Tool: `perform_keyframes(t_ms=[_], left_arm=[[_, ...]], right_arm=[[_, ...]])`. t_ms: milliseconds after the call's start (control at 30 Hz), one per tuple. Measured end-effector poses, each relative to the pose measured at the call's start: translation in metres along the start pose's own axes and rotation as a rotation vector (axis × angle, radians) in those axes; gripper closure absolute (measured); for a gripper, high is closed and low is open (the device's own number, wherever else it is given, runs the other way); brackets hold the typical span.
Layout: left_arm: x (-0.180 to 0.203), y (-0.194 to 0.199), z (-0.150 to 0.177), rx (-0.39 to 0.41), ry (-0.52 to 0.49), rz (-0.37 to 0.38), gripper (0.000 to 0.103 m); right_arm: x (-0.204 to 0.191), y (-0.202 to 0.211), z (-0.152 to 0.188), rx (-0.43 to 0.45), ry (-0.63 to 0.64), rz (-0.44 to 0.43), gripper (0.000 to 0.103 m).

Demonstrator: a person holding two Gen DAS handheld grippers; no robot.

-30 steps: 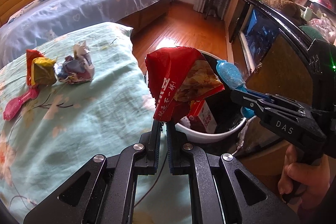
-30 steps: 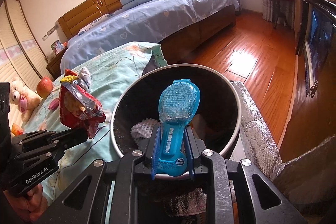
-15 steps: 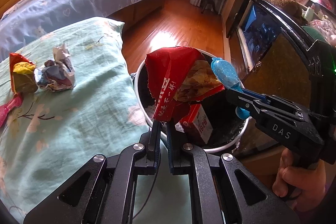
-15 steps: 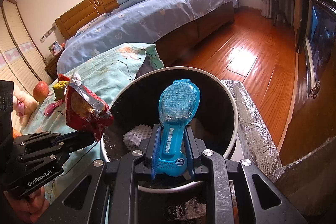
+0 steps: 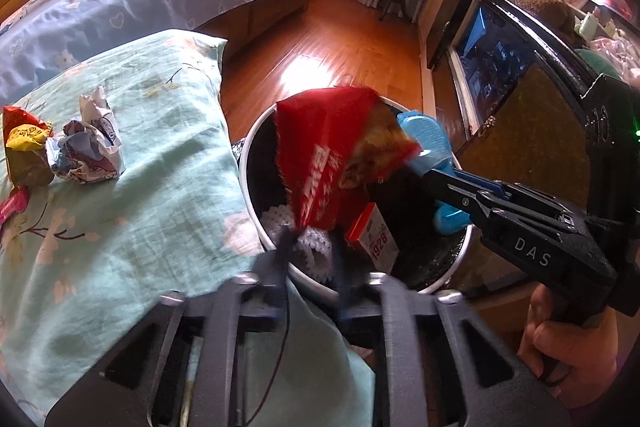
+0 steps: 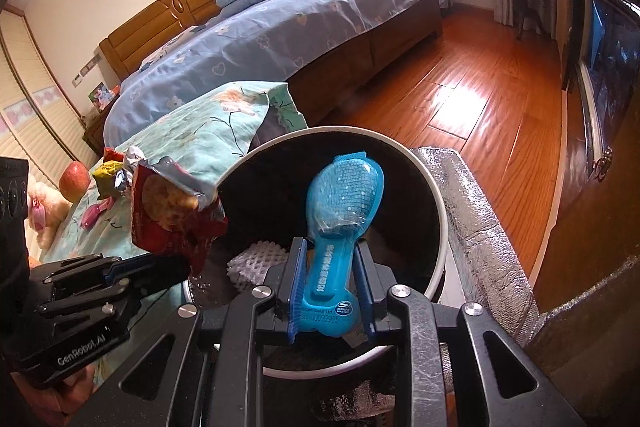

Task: Collect trash
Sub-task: 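Open both grippers to drop the snack bag and brush package, then move both open grippers back to the items on the bed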

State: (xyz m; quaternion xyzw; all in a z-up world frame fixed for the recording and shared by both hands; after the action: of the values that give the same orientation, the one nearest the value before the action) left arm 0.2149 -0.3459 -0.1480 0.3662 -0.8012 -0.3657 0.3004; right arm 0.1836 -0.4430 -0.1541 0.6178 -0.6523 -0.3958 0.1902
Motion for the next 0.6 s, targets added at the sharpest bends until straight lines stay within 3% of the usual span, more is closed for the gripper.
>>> perform_keyframes(t_ms=[33,100,133,233,300,467,600], left_arm=[[-0.001,0.003,-0.001,0.011,0.003,-0.001,0.066],[-0.005,0.006,-0.001,0.024,0.005,-0.009,0.063],[-0.007,0.008,0.000,0.028,0.008,-0.013,0.060],[-0.019,0.016,0.008,0.042,0.034,-0.026,0.052],[-0.029,0.022,0.015,0.049,0.054,-0.042,0.049],[-0.060,0.036,0.033,0.064,0.116,-0.077,0.048],[-0.089,0.048,0.044,0.078,0.173,-0.110,0.047]], right_arm=[[0.001,0.001,0.000,0.000,-0.003,-0.004,0.076],[0.001,0.003,-0.001,0.004,-0.008,-0.006,0.067],[0.000,0.004,-0.001,0.008,-0.009,-0.007,0.058],[-0.003,0.007,-0.001,0.017,-0.011,-0.015,0.055],[-0.008,0.009,0.001,0.021,-0.014,-0.026,0.047],[-0.028,0.008,0.003,0.025,-0.002,-0.058,0.029],[-0.050,0.007,0.005,0.023,0.022,-0.086,0.024]])
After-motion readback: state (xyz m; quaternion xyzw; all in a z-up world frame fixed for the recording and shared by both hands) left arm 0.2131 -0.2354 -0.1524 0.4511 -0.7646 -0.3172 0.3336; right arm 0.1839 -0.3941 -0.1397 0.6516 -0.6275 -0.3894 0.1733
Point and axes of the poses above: each gripper's, at about its wrist camera, not at the fingertips, and y roughly against the way its jaws point, x to its right, z to its underside, the point moved 10 cm from there along -y, roughly the way its jaws point, and after that the axes turned 4 degrees about y, right-handed, at the moved point
